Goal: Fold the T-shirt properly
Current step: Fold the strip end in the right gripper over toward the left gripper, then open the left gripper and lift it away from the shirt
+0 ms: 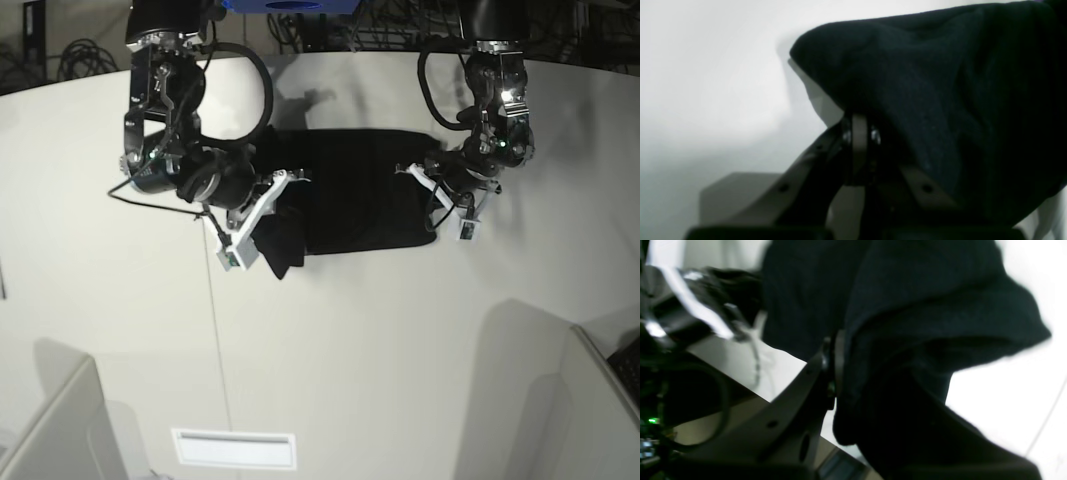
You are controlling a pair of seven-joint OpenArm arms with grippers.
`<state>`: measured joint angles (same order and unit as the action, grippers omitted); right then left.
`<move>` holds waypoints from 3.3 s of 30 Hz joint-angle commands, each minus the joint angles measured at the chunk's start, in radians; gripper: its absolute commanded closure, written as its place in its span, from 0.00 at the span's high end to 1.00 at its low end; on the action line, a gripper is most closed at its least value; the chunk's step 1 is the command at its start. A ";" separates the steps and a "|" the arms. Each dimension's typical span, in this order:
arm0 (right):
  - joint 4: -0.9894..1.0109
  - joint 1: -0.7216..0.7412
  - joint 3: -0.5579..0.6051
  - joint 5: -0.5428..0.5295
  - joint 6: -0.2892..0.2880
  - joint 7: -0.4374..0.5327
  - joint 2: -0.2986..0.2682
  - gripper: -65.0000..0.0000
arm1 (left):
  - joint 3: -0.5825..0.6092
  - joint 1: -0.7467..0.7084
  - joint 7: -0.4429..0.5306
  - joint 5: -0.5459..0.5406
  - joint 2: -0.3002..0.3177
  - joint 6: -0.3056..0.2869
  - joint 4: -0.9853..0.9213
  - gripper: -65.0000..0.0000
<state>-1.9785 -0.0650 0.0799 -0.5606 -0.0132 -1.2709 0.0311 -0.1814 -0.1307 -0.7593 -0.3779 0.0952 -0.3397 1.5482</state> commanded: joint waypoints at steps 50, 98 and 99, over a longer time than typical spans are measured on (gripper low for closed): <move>0.276 0.050 0.134 -0.284 0.098 0.257 0.097 0.00 | -0.011 -0.045 -0.016 0.010 0.024 0.004 0.065 0.00; 0.439 0.087 0.266 -0.283 0.098 0.452 0.085 0.39 | -0.619 -0.315 -0.234 0.018 0.143 -0.301 0.283 0.00; 0.436 0.087 0.266 -0.283 0.098 0.452 0.085 0.43 | -0.639 -0.315 -0.234 0.018 0.154 -0.316 0.280 0.00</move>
<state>-1.5192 0.0051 0.3450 -0.8268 0.0933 -0.8310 0.1051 -0.8192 -0.4492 -1.0134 -0.3443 0.2310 -0.6498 1.8126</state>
